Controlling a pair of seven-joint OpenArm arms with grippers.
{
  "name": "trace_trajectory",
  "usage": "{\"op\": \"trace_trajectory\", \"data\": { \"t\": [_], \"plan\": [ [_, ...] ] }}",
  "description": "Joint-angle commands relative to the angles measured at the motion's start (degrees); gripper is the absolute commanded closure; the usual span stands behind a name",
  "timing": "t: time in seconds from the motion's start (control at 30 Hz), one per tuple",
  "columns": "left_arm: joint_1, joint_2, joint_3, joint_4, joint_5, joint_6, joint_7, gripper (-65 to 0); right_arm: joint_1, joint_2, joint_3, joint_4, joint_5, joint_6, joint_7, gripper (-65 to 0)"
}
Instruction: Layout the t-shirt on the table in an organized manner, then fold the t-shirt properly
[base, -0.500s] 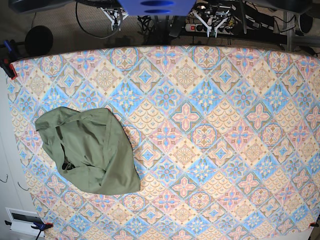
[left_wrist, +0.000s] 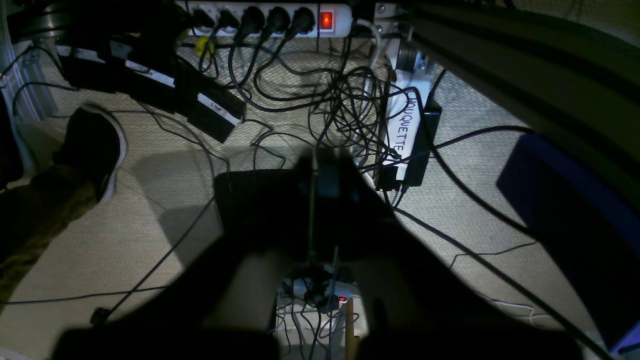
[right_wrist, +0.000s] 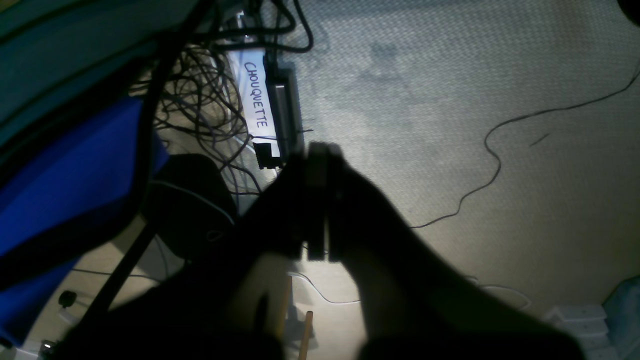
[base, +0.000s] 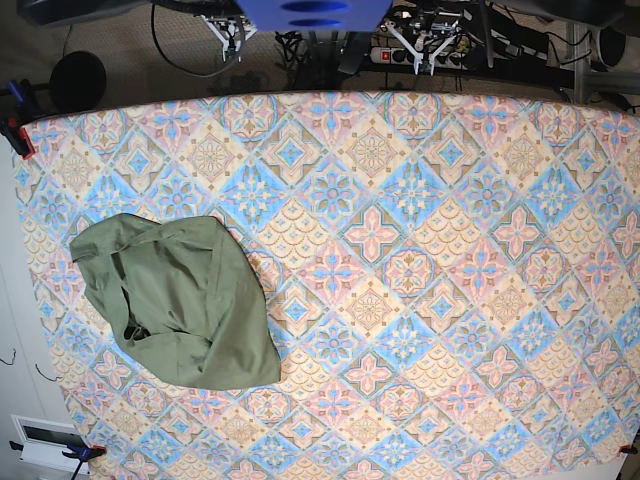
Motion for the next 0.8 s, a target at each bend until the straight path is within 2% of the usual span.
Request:
{"op": "trace_trajectory", "data": {
  "t": [0.0,0.53,0.77],
  "plan": [
    [0.1,-0.1,0.0,0.3,0.2,0.2,-0.1,-0.2,-0.3,0.1,0.1,0.0,0.3,-0.2,0.4,0.0],
    [0.1,-0.1,0.0,0.3,0.1,0.1,-0.2,-0.2,-0.3,0.1,0.1,0.2,0.3,-0.2,0.4,0.0],
    [0.5,-0.4,0.1,0.3,0.2,0.1,-0.2,-0.2,-0.6,0.1,0.1,4.1,0.3,-0.2,-0.2,0.0]
  ]
}}
